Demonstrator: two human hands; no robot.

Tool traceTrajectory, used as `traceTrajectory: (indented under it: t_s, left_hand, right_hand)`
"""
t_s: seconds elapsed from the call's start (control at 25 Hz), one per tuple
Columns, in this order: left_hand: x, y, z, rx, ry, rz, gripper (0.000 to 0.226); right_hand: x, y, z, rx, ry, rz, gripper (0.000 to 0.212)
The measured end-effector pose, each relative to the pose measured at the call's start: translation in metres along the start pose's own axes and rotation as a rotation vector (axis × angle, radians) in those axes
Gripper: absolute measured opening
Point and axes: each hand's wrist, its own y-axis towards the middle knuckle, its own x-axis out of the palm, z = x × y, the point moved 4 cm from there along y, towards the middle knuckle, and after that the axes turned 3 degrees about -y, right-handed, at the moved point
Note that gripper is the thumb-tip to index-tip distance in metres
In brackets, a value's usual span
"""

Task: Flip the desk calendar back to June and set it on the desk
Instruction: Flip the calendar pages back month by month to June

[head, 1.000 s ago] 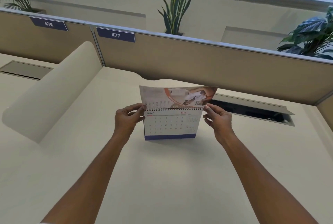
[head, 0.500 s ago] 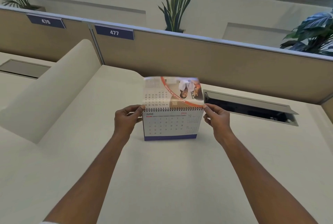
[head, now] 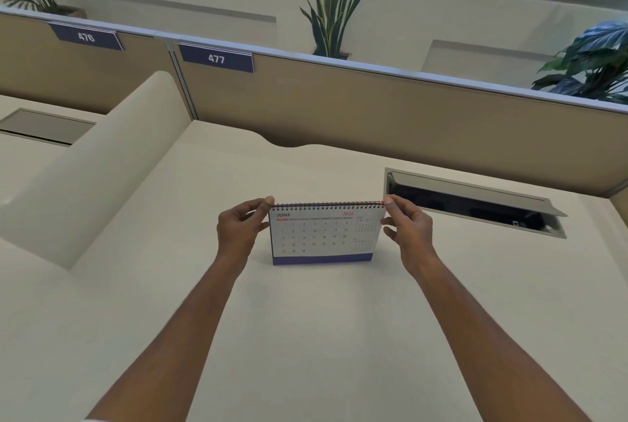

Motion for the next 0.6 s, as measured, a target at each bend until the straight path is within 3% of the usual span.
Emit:
traceTrajectory:
  t_s: [0.6]
  left_hand:
    - [0.0047,-0.0006,-0.0072,-0.062,0.018,0.047,0.029]
  right_hand:
    - [0.0028,0.0059,0.0050,0.017,0.053,0.013,0.020]
